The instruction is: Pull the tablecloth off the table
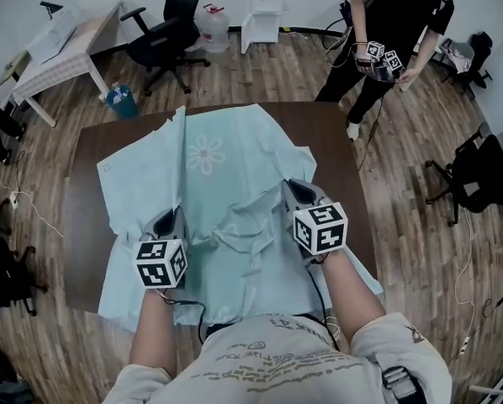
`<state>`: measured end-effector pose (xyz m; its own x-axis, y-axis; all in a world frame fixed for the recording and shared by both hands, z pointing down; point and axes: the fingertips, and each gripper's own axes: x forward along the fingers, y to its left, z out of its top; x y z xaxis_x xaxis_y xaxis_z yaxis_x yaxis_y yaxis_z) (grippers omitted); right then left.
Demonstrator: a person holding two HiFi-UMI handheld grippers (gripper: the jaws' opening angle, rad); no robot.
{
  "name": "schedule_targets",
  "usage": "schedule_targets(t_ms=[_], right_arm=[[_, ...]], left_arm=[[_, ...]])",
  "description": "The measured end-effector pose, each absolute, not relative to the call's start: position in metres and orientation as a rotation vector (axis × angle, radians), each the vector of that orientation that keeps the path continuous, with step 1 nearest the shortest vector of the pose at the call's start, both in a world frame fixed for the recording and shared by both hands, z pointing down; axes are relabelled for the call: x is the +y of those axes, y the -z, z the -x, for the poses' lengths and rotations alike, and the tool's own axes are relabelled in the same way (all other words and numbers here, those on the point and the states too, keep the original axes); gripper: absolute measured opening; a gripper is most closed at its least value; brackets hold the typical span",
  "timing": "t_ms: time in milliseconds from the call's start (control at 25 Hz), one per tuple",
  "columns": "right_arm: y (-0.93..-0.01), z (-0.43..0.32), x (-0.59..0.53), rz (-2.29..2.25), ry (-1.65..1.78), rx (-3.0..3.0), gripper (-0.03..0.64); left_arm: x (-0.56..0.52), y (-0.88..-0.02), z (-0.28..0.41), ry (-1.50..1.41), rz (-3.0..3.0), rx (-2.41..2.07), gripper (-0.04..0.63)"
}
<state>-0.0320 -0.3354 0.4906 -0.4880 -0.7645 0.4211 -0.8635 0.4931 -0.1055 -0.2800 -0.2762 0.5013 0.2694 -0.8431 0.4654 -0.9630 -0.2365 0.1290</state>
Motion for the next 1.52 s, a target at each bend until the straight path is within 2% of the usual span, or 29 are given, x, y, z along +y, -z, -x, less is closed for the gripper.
schedule_targets(t_ms=[280,560,1520], right_arm=[[-0.409,0.034,-0.318,-1.406,-0.252,-2.589,0.018],[-0.365,0.033,-0.293,-1.422,-0.083,-2.659,0.018],[-0.366,0.027,-0.299,-1.458,-0.158,-2.669,0.018]], left_arm=[[-0.288,-0.433,0.215,-0.273,-2.325,-1.632,0.008],[-0.288,-0.371,0.172,-0.158,-2.460,-1.631,0.008],[-0.295,-0.381,0.152,-0.251,-2.498,-1.616,0.008]])
